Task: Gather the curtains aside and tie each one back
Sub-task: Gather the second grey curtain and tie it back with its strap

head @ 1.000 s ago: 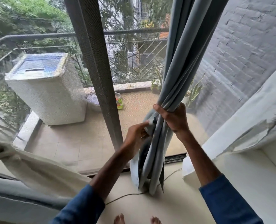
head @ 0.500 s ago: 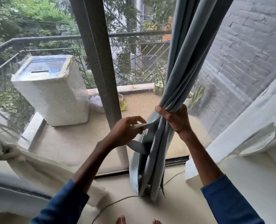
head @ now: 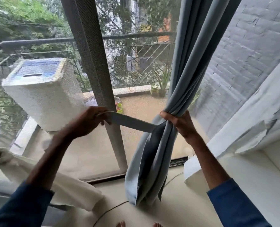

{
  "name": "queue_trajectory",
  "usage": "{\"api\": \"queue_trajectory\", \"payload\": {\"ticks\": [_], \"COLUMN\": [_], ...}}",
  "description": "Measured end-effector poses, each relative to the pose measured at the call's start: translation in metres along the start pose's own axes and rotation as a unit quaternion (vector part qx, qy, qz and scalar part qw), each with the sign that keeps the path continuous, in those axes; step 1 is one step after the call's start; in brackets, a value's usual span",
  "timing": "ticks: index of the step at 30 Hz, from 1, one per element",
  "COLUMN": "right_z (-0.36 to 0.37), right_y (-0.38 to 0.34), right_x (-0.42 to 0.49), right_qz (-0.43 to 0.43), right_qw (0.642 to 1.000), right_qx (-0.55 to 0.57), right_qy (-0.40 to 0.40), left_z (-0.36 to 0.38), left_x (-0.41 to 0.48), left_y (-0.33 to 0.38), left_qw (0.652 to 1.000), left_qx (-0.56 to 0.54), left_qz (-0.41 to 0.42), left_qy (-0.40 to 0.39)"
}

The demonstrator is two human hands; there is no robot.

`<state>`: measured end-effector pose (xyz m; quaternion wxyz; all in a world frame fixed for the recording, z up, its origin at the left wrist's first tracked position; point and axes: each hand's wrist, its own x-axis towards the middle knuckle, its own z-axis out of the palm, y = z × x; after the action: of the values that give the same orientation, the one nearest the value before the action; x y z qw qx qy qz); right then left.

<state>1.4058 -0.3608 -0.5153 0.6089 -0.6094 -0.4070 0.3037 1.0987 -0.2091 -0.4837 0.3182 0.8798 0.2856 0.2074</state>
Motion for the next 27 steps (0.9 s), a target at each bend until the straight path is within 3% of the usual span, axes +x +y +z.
{"api": "queue_trajectory", "payload": {"ticks": [4,8,12,18,20,27], "right_z": [0.010,0.019,0.024,0.022,0.021,0.030], "right_y": [-0.003,0.001,0.005,0.012,0.013,0.011], "right_x": [-0.014,-0.032,-0.040,-0.043,-0.049,-0.051], "right_qz": [0.017,0.052,0.097,0.076,0.077,0.076], "right_qw": [0.991,0.976,0.970,0.977,0.984,0.991], "right_qx": [-0.023,-0.009,0.025,0.037,0.046,0.041], "right_qy": [-0.129,-0.212,-0.223,-0.196,-0.156,-0.103], "left_z": [0.022,0.058,0.099,0.145,0.148,0.140], "left_x": [0.019,0.044,0.073,0.104,0.105,0.082], "left_y": [-0.009,-0.006,0.010,0.041,0.042,0.056], "left_qw": [0.983,0.975,0.976,0.988,0.994,0.987], "left_qx": [0.157,0.174,0.185,0.150,0.108,-0.025], "left_qz": [-0.033,0.021,-0.025,0.023,0.026,-0.087], "left_qy": [0.088,0.134,0.115,-0.029,-0.001,0.136]}}
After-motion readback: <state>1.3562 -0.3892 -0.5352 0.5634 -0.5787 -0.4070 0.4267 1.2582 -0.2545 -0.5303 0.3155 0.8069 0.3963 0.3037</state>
